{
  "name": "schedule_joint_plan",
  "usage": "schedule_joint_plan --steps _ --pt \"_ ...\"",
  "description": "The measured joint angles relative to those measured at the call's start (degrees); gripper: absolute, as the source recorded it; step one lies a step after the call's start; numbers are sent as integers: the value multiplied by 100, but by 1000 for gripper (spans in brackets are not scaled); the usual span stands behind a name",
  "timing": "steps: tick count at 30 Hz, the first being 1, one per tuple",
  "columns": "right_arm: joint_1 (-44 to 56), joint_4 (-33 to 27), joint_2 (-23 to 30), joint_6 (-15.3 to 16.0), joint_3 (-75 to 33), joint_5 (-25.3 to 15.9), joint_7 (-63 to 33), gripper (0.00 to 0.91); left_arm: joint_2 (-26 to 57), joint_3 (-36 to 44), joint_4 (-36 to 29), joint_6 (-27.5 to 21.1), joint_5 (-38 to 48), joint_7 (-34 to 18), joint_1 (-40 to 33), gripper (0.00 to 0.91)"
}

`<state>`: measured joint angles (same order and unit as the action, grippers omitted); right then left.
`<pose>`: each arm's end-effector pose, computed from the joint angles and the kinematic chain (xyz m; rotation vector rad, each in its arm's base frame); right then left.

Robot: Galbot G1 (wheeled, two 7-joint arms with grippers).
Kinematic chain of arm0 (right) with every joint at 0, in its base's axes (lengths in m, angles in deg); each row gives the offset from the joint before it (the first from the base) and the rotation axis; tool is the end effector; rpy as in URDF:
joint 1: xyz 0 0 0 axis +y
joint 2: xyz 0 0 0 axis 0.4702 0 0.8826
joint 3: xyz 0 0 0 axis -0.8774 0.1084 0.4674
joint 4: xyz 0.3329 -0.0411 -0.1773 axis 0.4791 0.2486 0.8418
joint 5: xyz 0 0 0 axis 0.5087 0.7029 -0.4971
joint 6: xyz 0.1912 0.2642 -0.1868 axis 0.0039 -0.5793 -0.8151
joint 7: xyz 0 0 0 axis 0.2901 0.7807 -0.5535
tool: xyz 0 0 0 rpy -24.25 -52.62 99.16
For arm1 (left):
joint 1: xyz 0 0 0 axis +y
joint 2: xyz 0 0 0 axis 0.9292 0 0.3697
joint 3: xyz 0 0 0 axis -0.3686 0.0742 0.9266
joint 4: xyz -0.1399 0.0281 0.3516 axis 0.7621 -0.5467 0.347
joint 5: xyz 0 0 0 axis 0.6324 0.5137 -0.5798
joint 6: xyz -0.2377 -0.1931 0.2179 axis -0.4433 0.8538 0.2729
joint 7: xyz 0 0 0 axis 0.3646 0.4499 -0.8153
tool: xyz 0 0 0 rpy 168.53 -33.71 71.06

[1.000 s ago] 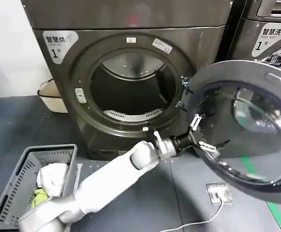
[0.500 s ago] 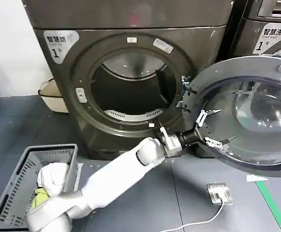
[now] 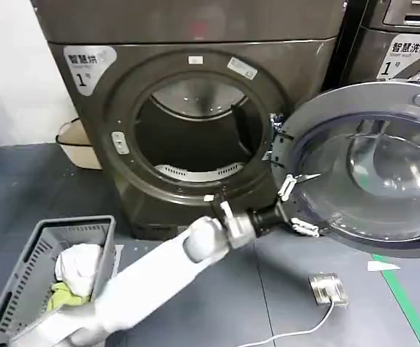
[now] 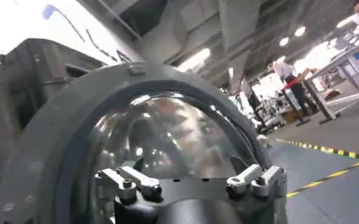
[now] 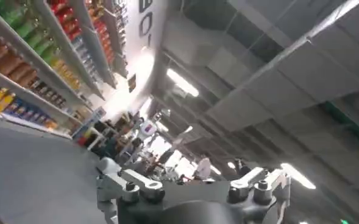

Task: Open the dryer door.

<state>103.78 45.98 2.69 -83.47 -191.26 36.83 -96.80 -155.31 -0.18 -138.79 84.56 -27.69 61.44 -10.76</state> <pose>-0.1830 -0.3898 -0.2356 -1.9910 -1.9369 1.0326 0.4038 -0.1733 -0.2511 1.5727 2.1111 0.2911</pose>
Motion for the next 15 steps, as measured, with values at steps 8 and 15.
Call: schedule_joint_plan --steps 8,15 --pt "-33 314 -63 317 206 207 37 907 1513 -727 -1582 -455 313 -163 889 907" --pt "-64 546 -128 544 466 421 58 907 2564 -2045 -2662 -1392 1015 -787 2216 907"
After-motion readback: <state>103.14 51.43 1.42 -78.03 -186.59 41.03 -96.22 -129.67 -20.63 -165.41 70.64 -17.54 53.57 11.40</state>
